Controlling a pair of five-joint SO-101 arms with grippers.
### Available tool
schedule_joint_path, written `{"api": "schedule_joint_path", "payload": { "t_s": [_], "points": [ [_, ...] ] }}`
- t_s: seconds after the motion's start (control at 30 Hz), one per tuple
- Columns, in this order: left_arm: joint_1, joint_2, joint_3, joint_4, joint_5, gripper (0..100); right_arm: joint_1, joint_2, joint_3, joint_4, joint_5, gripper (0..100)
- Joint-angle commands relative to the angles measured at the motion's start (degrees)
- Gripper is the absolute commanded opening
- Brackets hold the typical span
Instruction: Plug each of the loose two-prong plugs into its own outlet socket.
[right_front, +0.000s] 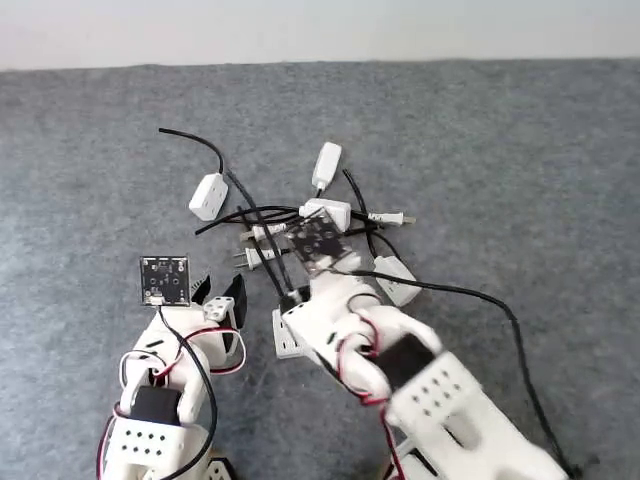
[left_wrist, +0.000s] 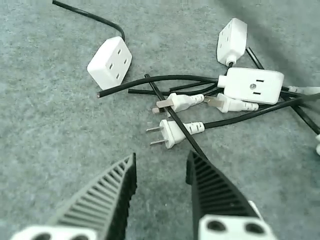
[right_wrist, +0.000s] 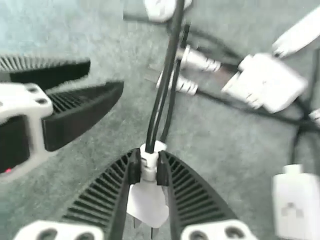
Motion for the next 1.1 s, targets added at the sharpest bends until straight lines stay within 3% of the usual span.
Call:
{"api": "schedule_joint_path", "payload": {
  "t_s": [0.0,0.33,0.5,0.8,0.9,1.07],
  "points": [
    [0.18,-0.18,-1.71,0.79,0.62,16,1.80,-8.22,-3.78,3.12,4.92,0.8],
    [2.64,0.79,-4.88,9.32,0.35,16,-0.75,-10.51,-6.33,7.25,9.41,0.8],
    [2.73,14.86,-10.68,9.32,-0.44,16,-5.76,-10.51,-11.69,11.74,12.57,0.8],
    [2.64,55.47,-31.08,10.11,-12.04,16,-7.16,-10.77,-12.40,12.18,12.92,0.8],
    [2.99,58.55,-33.80,12.40,-14.95,16,-7.25,-10.51,-11.87,12.00,13.01,0.8],
    [2.81,53.01,-31.25,12.22,-26.29,16,-7.08,-10.51,-7.82,8.48,13.27,0.8]
  ]
}}
